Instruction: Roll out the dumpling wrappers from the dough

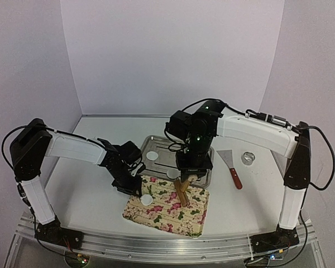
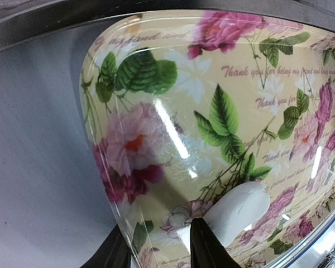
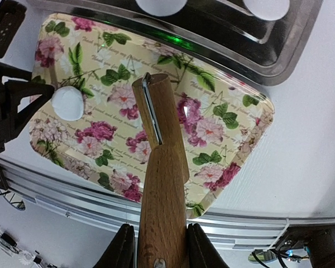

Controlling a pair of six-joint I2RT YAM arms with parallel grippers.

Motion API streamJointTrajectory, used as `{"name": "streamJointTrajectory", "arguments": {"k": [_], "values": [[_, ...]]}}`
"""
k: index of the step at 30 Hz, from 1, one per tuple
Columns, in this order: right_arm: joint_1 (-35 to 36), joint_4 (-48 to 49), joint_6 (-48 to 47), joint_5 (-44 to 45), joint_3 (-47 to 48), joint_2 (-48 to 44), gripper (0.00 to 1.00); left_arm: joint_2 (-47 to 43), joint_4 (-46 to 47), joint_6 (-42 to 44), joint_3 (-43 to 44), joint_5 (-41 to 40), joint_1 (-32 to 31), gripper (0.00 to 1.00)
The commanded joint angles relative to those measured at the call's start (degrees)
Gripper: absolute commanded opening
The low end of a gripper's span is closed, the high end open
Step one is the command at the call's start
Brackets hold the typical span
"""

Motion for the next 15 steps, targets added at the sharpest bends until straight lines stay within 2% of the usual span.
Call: {"name": "streamJointTrajectory", "arguments": {"k": [1,6,10,15], "values": [[0.2,4.0,-5.3,-4.7,2.3,-0.5,0.0,-2.1,-1.7,-1.7,1.2,-1.3,-0.3,0.54],[0.8,5.6,-7.7,-9.6,6.1,3.3,0.0,-7.7,-4.5,-6.1,0.6,-3.3,-0.3,0.59],[1.2,8.1,-8.6,-13.5,8.3,6.7,0.0,-13.0,-4.3,-8.4,-3.2,-2.8,-0.3,0.6],[1.9,10.8,-9.2,-16.9,12.1,11.1,0.0,-14.7,-2.8,-10.4,-8.2,0.5,-0.3,0.54]]}}
